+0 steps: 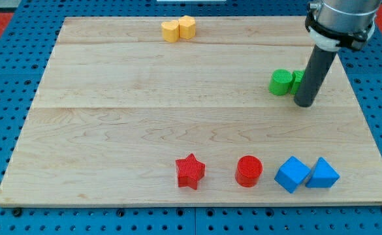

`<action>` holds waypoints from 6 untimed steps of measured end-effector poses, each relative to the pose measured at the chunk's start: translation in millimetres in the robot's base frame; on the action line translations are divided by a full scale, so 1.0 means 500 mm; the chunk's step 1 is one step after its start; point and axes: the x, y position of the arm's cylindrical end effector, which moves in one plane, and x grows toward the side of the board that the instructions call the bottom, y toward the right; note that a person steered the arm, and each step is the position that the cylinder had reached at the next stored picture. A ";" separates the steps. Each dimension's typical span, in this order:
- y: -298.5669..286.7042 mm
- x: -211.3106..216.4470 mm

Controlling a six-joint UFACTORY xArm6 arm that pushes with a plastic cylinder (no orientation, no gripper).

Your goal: Keep yellow hexagon on left side of green circle

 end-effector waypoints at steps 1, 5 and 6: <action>-0.202 -0.015; -0.382 -0.499; -0.502 -0.488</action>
